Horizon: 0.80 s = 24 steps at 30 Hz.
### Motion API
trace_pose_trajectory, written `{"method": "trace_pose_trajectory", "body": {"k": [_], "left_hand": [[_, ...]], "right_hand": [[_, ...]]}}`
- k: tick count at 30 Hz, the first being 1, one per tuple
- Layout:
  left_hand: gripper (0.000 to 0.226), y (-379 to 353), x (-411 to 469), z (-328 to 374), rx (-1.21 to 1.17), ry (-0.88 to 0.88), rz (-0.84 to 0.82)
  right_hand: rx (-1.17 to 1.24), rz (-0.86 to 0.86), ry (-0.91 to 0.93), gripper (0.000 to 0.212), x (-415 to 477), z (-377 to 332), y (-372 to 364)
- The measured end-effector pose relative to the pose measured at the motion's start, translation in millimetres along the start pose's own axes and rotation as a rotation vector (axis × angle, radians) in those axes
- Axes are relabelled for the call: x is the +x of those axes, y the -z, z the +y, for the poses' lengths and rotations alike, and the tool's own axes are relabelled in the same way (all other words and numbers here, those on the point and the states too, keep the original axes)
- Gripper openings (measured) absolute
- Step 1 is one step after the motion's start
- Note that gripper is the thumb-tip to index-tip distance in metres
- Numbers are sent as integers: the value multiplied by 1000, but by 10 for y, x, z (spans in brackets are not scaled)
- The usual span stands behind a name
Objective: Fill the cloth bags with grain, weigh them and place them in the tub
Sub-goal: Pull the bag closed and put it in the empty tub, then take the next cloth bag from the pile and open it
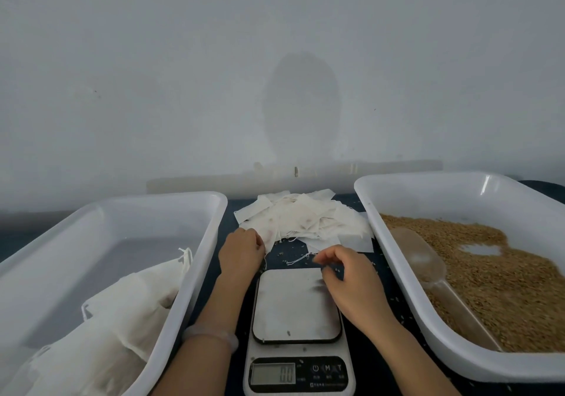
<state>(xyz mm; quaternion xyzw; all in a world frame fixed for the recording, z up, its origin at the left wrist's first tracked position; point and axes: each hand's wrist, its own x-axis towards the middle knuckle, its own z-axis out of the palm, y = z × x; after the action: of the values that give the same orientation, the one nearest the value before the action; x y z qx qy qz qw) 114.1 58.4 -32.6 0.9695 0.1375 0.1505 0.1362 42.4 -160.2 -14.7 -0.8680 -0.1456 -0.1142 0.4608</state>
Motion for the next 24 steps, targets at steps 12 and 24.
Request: {"method": "trace_pose_trajectory", "body": {"k": [12, 24], "left_hand": [[20, 81, 18, 113, 103, -12, -64], [9, 115, -430, -66, -885, 209, 109]], "right_hand": [[20, -5, -10, 32, -3, -20, 23], [52, -11, -24, 32, -21, -34, 1]]}}
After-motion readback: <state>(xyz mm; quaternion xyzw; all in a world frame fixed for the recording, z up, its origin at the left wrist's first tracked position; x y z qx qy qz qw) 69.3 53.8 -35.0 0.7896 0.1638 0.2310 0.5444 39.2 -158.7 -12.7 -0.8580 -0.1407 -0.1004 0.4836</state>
